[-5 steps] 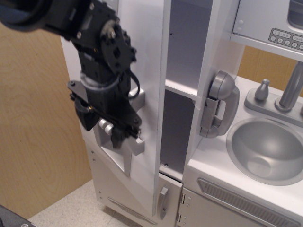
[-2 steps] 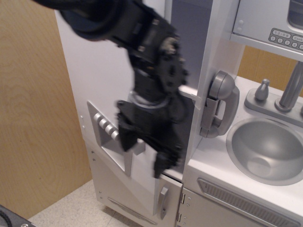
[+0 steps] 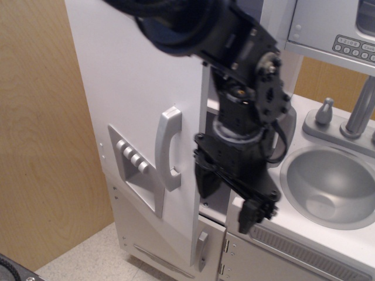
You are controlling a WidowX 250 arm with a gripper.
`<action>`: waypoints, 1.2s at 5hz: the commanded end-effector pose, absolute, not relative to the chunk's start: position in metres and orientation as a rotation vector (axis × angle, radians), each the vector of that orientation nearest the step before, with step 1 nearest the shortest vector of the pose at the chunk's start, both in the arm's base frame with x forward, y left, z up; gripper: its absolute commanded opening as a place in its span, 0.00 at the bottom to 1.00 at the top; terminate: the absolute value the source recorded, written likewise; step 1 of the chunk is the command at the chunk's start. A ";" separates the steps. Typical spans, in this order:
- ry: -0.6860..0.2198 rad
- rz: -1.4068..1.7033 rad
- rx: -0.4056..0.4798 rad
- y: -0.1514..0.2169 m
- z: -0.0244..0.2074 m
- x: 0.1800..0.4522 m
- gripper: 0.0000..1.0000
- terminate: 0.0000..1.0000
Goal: Open fridge
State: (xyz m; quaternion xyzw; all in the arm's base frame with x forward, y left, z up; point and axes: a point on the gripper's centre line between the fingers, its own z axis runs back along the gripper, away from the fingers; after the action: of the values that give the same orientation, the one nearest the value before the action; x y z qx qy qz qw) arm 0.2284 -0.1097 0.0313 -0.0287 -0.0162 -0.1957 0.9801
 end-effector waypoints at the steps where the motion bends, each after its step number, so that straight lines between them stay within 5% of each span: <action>1: -0.112 -0.346 -0.075 -0.121 0.047 0.268 1.00 0.00; 3: -0.168 -0.273 -0.002 -0.099 0.054 0.285 1.00 0.00; 6: -0.149 -0.212 0.150 -0.057 0.049 0.254 1.00 0.00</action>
State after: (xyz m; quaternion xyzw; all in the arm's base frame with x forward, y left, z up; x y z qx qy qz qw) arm 0.2484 -0.0554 0.0296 0.0800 -0.0488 -0.1104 0.9895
